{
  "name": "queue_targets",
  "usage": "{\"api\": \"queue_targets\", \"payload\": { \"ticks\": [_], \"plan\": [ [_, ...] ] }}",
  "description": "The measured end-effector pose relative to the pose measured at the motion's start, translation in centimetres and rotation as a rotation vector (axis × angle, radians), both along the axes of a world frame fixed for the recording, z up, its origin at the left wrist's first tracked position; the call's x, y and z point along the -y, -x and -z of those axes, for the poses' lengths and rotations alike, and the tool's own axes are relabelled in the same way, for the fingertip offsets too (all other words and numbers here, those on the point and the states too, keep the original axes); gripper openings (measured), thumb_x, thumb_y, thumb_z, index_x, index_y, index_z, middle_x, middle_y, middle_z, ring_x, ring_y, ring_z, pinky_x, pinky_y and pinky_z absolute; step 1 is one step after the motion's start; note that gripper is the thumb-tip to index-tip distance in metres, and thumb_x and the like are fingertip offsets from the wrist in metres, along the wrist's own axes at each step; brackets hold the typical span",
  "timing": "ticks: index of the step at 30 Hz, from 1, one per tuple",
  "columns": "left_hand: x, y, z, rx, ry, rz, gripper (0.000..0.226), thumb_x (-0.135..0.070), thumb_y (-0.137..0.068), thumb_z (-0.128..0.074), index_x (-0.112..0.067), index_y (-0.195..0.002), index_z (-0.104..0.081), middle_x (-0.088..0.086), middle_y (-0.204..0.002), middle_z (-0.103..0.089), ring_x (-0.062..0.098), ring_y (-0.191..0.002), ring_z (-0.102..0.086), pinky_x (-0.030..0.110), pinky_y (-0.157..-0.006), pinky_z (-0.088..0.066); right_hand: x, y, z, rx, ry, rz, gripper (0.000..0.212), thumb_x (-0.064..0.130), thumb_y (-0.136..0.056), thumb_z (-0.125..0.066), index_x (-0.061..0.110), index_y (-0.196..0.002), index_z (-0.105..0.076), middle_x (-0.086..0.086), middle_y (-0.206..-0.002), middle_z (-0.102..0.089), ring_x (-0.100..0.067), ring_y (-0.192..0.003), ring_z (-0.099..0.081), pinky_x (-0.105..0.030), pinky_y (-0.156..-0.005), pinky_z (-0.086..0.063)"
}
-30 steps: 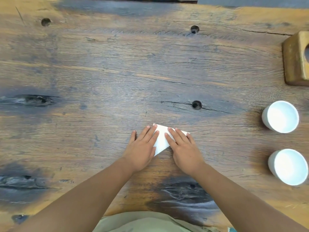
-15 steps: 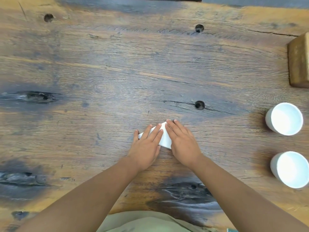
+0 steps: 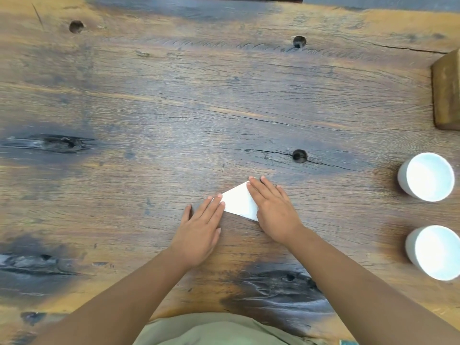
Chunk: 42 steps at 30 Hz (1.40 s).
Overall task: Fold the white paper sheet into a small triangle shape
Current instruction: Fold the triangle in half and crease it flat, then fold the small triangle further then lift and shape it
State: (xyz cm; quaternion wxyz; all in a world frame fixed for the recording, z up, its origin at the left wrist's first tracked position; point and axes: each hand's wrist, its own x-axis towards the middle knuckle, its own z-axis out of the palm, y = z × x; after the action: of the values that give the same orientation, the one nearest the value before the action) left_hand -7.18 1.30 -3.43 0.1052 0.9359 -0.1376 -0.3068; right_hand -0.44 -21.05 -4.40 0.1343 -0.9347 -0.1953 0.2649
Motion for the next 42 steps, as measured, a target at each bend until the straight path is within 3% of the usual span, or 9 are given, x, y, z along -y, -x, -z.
{"api": "queue_targets", "payload": {
  "ticks": [4, 8, 13, 18, 21, 29, 33, 37, 42],
  "plan": [
    [-0.8, 1.1, -0.6, -0.019, -0.044, 0.007, 0.061, -0.038, -0.104, -0.023, -0.020, -0.156, 0.004, -0.004, -0.163, 0.015, 0.014, -0.149, 0.014, 0.052, -0.121, -0.006, 0.0, -0.1, -0.5, 0.003, -0.039, 0.080, 0.068, 0.005, -0.090, -0.048, 0.017, -0.153, -0.024, 0.001, -0.163, -0.017, -0.020, -0.150, -0.013, -0.042, -0.123, -0.015],
    [-0.2, 1.7, -1.1, -0.019, -0.059, -0.013, 0.060, -0.037, -0.104, -0.023, -0.018, -0.156, -0.001, 0.001, -0.165, 0.008, 0.021, -0.150, 0.011, 0.053, -0.120, -0.008, 0.2, 0.0, -0.9, 0.087, -0.031, 0.278, 0.050, 0.023, -0.090, -0.060, 0.014, -0.137, -0.046, -0.006, -0.132, -0.048, -0.027, -0.123, -0.046, -0.044, -0.102, -0.042],
    [0.4, 2.7, -1.4, -0.010, -0.066, -0.013, 0.059, -0.036, -0.103, -0.026, -0.017, -0.156, -0.008, 0.007, -0.164, -0.004, 0.028, -0.150, 0.003, 0.053, -0.120, -0.012, -0.2, 0.0, -0.8, 0.045, 0.054, 0.390, 0.040, 0.041, -0.088, -0.063, 0.017, -0.118, -0.050, -0.003, -0.115, -0.052, -0.024, -0.107, -0.053, -0.040, -0.091, -0.045],
    [0.3, 2.6, -1.8, 0.089, -0.016, -0.010, 0.052, -0.028, -0.095, -0.052, -0.011, -0.144, -0.044, 0.015, -0.144, -0.046, 0.036, -0.138, -0.037, 0.056, -0.109, -0.035, -0.6, -0.3, -0.9, -0.008, 0.119, 0.402, 0.043, 0.040, -0.088, -0.065, 0.015, -0.120, -0.050, -0.005, -0.117, -0.056, -0.024, -0.108, -0.054, -0.042, -0.092, -0.047],
    [0.1, 1.6, -1.2, 0.171, 0.047, 0.002, 0.046, -0.025, -0.093, -0.053, -0.011, -0.136, -0.051, 0.013, -0.131, -0.054, 0.034, -0.125, -0.048, 0.052, -0.103, -0.040, -0.8, -0.5, -0.8, -0.018, 0.126, 0.413, 0.043, 0.039, -0.088, -0.066, 0.013, -0.120, -0.054, -0.006, -0.117, -0.056, -0.025, -0.108, -0.054, -0.041, -0.092, -0.047],
    [1.1, -1.6, 0.5, 0.129, 0.039, 0.116, 0.056, -0.040, -0.101, -0.033, -0.016, -0.151, -0.029, 0.005, -0.162, -0.022, 0.027, -0.147, -0.020, 0.055, -0.114, -0.027, -1.1, -0.6, -1.1, -0.021, 0.096, 0.418, 0.040, 0.034, -0.088, -0.067, 0.012, -0.117, -0.051, -0.007, -0.113, -0.057, -0.028, -0.098, -0.061, -0.038, -0.072, -0.050],
    [1.5, -1.4, 0.7, 0.120, 0.001, 0.159, 0.057, -0.039, -0.100, -0.036, -0.021, -0.153, -0.025, 0.009, -0.161, -0.022, 0.033, -0.146, -0.020, 0.060, -0.112, -0.027, -0.8, -1.1, -0.9, -0.089, 0.078, 0.453, 0.027, 0.031, -0.087, -0.067, 0.020, -0.102, -0.048, -0.001, -0.088, -0.063, -0.027, -0.082, -0.063, -0.034, -0.059, -0.043],
    [1.9, -1.2, 0.6, 0.097, 0.005, 0.137, 0.056, -0.040, -0.100, -0.035, -0.029, -0.153, -0.022, 0.012, -0.162, -0.020, 0.036, -0.147, -0.017, 0.064, -0.113, -0.021, 0.2, -1.3, -0.7, -0.277, -0.171, 0.635, 0.012, 0.023, -0.083, -0.070, 0.020, -0.078, -0.059, 0.005, -0.074, -0.064, -0.020, -0.073, -0.060, -0.028, -0.055, -0.039],
    [2.3, -1.0, 0.7, 0.077, 0.000, 0.097, 0.058, -0.043, -0.101, -0.027, -0.028, -0.155, -0.012, 0.006, -0.165, -0.007, 0.031, -0.149, -0.004, 0.063, -0.116, -0.014, 0.7, -0.7, -1.6, -0.420, -0.537, 0.813, 0.008, 0.019, -0.082, -0.073, 0.024, -0.083, -0.067, 0.008, -0.081, -0.068, -0.012, -0.074, -0.062, -0.030, -0.071, -0.051]
  ]
}}
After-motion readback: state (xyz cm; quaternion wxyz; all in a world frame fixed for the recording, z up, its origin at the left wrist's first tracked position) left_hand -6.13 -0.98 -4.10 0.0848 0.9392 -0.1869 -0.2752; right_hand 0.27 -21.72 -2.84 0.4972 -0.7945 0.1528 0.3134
